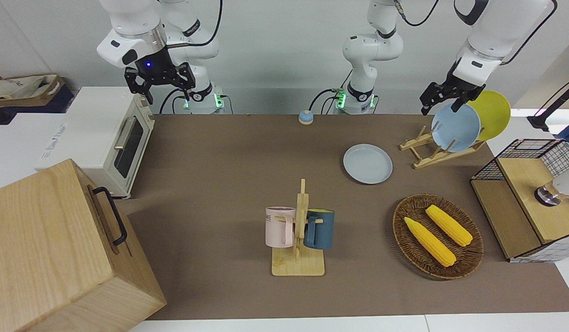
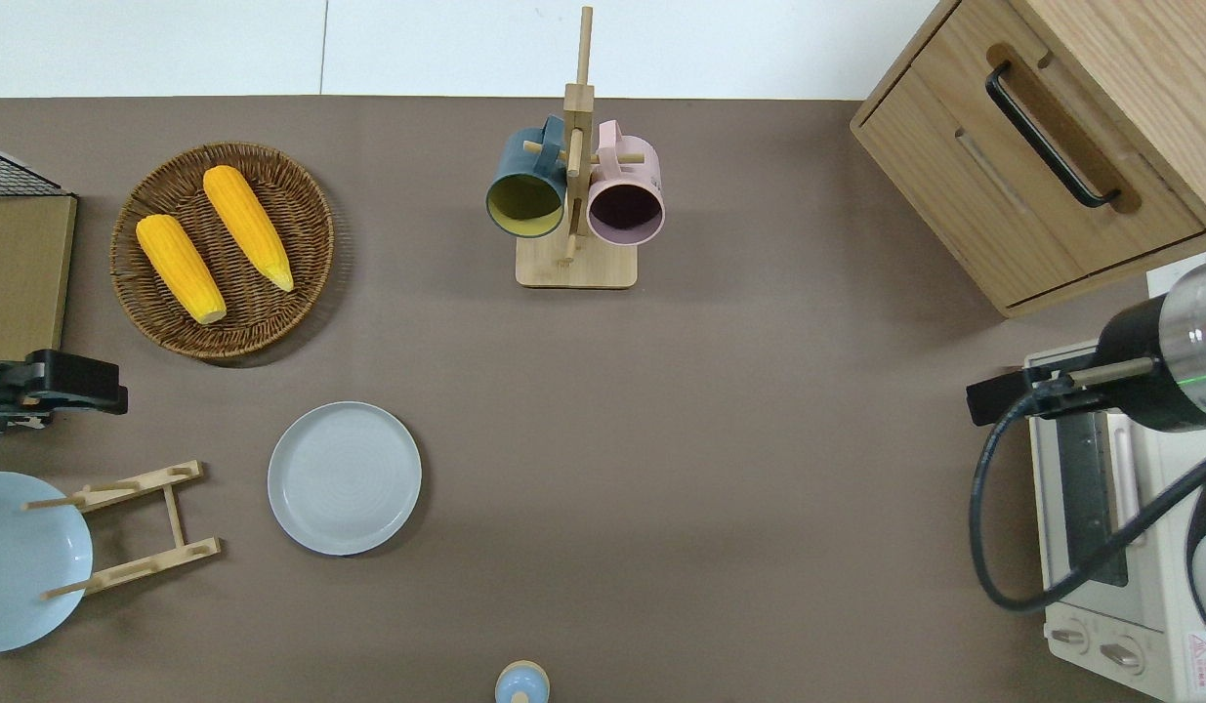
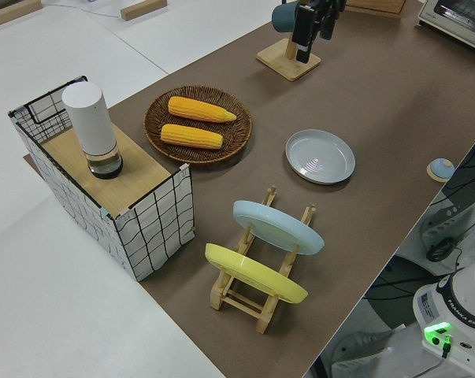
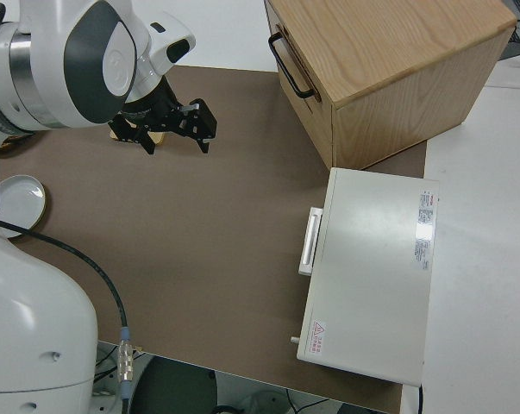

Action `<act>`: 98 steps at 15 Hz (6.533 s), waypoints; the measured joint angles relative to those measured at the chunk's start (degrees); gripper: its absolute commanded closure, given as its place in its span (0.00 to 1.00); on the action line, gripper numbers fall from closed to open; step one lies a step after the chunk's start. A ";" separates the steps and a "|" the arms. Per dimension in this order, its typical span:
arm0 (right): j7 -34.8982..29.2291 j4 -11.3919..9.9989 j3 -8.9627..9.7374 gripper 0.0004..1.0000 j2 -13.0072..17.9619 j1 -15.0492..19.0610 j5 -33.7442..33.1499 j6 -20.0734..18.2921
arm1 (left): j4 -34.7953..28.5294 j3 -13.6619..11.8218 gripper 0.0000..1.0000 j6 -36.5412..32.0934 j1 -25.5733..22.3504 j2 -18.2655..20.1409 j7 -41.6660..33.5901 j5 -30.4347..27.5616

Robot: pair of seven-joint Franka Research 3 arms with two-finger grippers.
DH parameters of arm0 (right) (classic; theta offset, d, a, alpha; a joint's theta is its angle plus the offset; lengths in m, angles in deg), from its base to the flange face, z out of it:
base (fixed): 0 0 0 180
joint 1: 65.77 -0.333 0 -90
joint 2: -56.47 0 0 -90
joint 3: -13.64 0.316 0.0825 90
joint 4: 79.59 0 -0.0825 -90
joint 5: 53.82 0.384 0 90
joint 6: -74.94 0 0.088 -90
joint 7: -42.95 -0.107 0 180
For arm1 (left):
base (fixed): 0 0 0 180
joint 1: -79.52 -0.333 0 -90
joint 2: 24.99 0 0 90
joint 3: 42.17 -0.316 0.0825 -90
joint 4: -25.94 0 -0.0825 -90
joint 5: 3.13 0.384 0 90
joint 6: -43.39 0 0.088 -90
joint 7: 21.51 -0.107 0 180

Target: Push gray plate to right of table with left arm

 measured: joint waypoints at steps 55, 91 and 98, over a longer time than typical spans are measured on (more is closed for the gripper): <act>0.00 0.00 0.00 0.02 0.00 0.00 0.00 0.00 | -52.43 -0.08 0.78 51.74 0.39 1.62 -1.41 -0.55; 0.00 0.00 0.00 0.02 0.00 0.00 0.00 0.00 | -45.89 1.48 1.00 52.33 21.64 -3.79 32.05 -6.41; 0.00 0.00 0.00 0.02 0.00 0.00 0.00 0.00 | -38.80 1.61 1.00 52.45 29.72 -9.67 45.47 -6.41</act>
